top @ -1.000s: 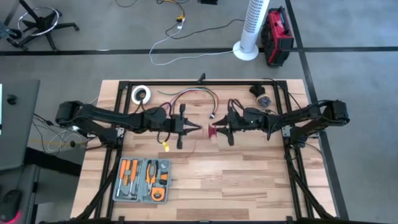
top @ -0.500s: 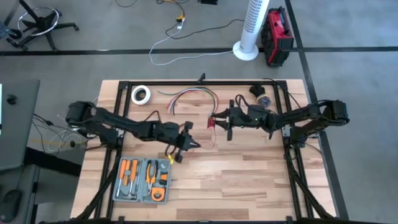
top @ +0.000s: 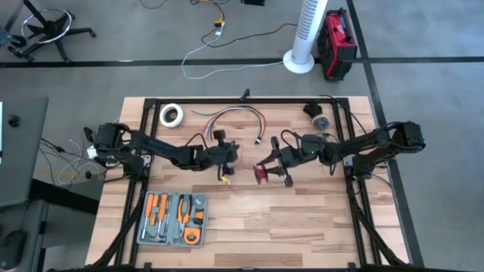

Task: Coil cords
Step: Uncoil the red wire from the black spool

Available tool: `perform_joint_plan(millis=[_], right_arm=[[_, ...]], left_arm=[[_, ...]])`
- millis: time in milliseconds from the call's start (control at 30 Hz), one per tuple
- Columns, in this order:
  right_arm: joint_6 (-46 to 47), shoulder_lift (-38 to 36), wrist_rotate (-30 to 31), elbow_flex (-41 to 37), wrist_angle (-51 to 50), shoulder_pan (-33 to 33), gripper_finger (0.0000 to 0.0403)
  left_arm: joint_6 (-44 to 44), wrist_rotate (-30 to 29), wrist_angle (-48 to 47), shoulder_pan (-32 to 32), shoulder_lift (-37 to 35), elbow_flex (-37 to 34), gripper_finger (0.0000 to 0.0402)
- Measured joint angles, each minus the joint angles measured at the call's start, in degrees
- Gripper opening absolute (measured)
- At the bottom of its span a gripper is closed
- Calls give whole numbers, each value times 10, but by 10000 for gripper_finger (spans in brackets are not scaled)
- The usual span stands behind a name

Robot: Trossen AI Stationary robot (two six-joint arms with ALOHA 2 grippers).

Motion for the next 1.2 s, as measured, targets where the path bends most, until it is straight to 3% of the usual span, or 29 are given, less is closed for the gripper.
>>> perform_joint_plan(millis=[267, 667, 767, 1067, 1200], right_arm=[[49, 0, 1, 0, -78, -17, 108], [51, 0, 12, 0, -98, -32, 108], [50, 0, 35, 0, -97, -32, 108], [50, 0, 123, 0, -97, -33, 108], [50, 0, 140, 0, -96, -33, 108]], left_arm=[[58, -42, 69, 10, -71, 0, 0], [103, -32, 86, -19, -242, 0, 0], [91, 12, 82, -30, -272, 0, 0], [60, 243, 6, -66, -297, 0, 0], [55, 273, -50, -75, -292, 0, 0]])
